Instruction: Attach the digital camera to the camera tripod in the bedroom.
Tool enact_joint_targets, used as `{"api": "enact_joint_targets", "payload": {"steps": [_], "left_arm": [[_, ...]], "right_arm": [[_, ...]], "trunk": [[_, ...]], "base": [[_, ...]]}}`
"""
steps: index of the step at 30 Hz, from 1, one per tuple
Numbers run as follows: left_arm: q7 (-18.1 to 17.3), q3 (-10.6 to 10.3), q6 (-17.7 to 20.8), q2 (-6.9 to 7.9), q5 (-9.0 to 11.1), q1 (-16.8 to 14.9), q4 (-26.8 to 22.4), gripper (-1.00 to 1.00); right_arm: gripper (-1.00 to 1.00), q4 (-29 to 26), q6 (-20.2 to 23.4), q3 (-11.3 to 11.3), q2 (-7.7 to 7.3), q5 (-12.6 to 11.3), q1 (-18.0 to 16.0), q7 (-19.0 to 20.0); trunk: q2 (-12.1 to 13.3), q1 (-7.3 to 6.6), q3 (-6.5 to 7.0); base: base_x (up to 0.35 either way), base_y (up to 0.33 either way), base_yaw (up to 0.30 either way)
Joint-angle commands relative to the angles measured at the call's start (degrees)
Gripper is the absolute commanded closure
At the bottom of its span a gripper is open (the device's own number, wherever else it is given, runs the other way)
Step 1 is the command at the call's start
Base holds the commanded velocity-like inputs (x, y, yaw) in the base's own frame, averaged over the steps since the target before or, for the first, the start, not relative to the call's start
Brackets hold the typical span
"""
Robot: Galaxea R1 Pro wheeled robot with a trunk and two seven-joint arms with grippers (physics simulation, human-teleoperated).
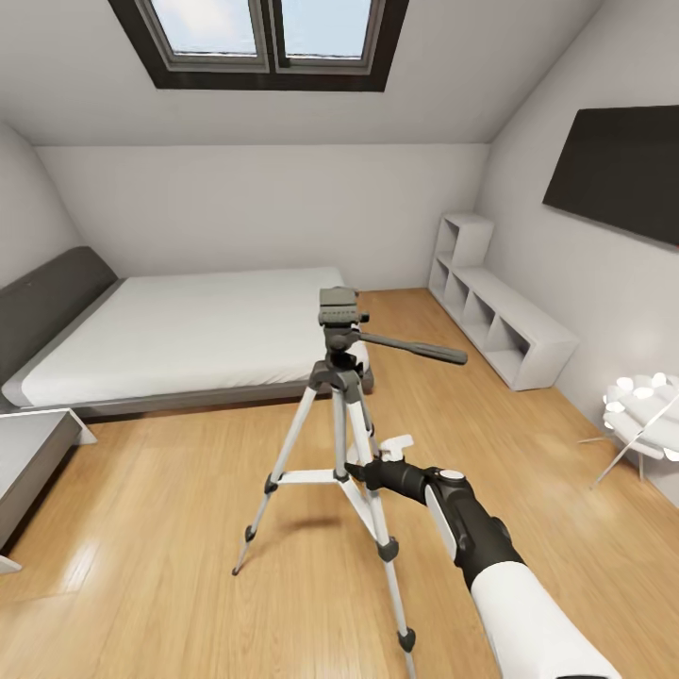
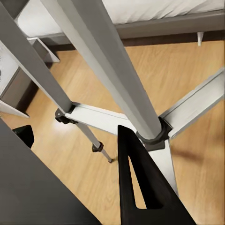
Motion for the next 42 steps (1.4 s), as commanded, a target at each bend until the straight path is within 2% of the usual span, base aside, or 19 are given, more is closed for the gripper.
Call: {"api": "enact_joint_targets", "payload": {"steps": [1, 7, 12, 14, 16, 19, 20, 22, 24, 26, 28, 30, 32, 33, 34, 35, 37, 40, 42], "left_arm": [[-0.25, -0.45, -0.11, -0.07, 0.23, -0.04, 0.01, 1.0], [-0.78, -0.87, 0.01, 0.46, -0.59, -0.04, -0.36, 1.0], [-2.46, -0.96, 1.03, 2.03, -0.77, -0.06, -0.79, 1.0], [-3.96, -0.93, 3.68, 3.14, -1.25, -0.11, -1.97, 1.0], [-5.03, -0.91, 12.37, 5.0, -1.97, -0.31, -9.8, 1.0], [-4.68, -0.91, 19.72, 6.64, -2.22, -0.36, -19.2, 1.0], [-3.94, -0.88, 23.37, 7.63, -2.35, -0.37, -24.67, 1.0], [-0.57, -0.7, 30.28, 9.86, -2.49, -0.42, -36.01, 1.0], [3.56, -0.57, 35.32, 11.3, -2.53, -0.55, -44.39, 1.0], [8.5, -0.3, 40.53, 12.13, -2.5, -0.64, -52.08, 1.0], [11.83, 0.24, 44.06, 12.43, -2.36, -0.73, -56.44, 1.0], [16.14, 1.99, 49.15, 12.56, -2.15, -1.1, -61.69, 1.0], [19.76, 5.44, 54.85, 12.48, -1.92, -4.53, -66.11, 1.0], [20.29, 6.24, 55.89, 12.46, -1.86, -6.06, -66.67, 1.0], [21.1, 7.51, 57.42, 12.46, -1.74, -9.58, -67.3, 1.0], [21.4, 7.97, 57.99, 12.46, -1.7, -11.48, -67.36, 1.0], [22.16, 9.11, 59.33, 12.52, -1.6, -19.54, -65.71, 1.0], [22.47, 9.6, 59.92, 12.53, -1.57, -28.54, -61.59, 1.0], [22.63, 9.87, 60.17, 12.0, -1.66, -42.57, -53.04, 1.0]], "right_arm": [[1.0, 0.6, 0.1, -0.29, -0.03, 0.81, -0.03, 0.27], [1.0, 2.81, -0.09, -0.39, -0.2, 0.92, -0.03, 0.4], [1.0, 3.31, -0.03, -0.31, -1.62, 1.06, -0.03, 0.62], [1.0, 3.57, 0.0, -0.23, -2.33, 1.04, -0.01, 0.6], [1.0, 4.04, 0.05, -0.18, -2.8, 1.02, -0.01, 0.57], [1.0, 4.14, 0.07, -0.21, -3.29, 1.01, -0.02, 0.59], [1.0, 4.17, 0.1, -0.22, -3.53, 1.01, -0.01, 0.6], [1.0, 4.26, 0.16, -0.23, -4.1, 1.01, -0.01, 0.6], [1.0, 4.45, 0.13, -0.2, -4.97, 1.01, 0.18, 0.6], [1.0, 4.59, 0.11, -0.18, -5.75, 1.04, 0.29, 0.67], [1.0, 4.65, 0.1, -0.18, -6.06, 1.06, 0.33, 0.71], [1.0, 4.8, 0.09, -0.17, -6.37, 1.08, 0.37, 0.71], [1.0, 5.26, 0.05, -0.17, -6.56, 1.09, 0.39, 0.68], [1.0, 5.39, 0.04, -0.17, -6.59, 1.09, 0.4, 0.67], [1.0, 5.6, 0.03, -0.17, -6.63, 1.09, 0.4, 0.65], [1.0, 5.67, 0.02, -0.17, -6.64, 1.1, 0.4, 0.64], [1.0, 5.88, 0.0, -0.17, -6.68, 1.1, 0.4, 0.62], [1.0, 5.97, 0.0, -0.17, -6.69, 1.1, 0.41, 0.61], [1.0, 6.02, 0.03, -0.17, -6.7, 1.13, 0.41, 0.61]], "trunk": [[-0.1, 0.04, -0.11], [-0.1, 0.04, -0.11], [-0.1, 0.04, -0.11], [-0.1, 0.04, -0.11], [-0.1, 0.04, -0.11], [-0.1, 0.04, -0.11], [-0.1, 0.04, -0.11], [-0.1, 0.04, -0.11], [-0.1, 0.04, -0.11], [-0.1, 0.04, -0.11], [-0.1, 0.04, -0.11], [-0.1, 0.04, -0.11], [-0.1, 0.04, -0.11], [-0.1, 0.04, -0.11], [-0.1, 0.04, -0.11], [-0.1, 0.04, -0.11], [-0.1, 0.04, -0.11], [-0.1, 0.04, -0.11], [-0.1, 0.04, -0.11]], "base": [[0.0, 0.0, 0.0], [0.0, 0.0, 0.0], [0.0, 0.0, 0.0], [0.0, 0.0, 0.0], [0.0, 0.0, 0.0], [0.0, 0.0, 0.0], [0.0, 0.0, 0.0], [0.0, 0.0, 0.0], [0.0, 0.0, 0.0], [0.0, 0.0, 0.0], [0.0, 0.0, 0.0], [0.0, 0.0, 0.0], [0.0, 0.0, 0.0], [0.0, 0.0, 0.0], [0.0, 0.0, 0.0], [0.0, 0.0, 0.0], [0.0, 0.0, 0.0], [0.0, 0.0, 0.0], [0.0, 0.0, 0.0]]}}
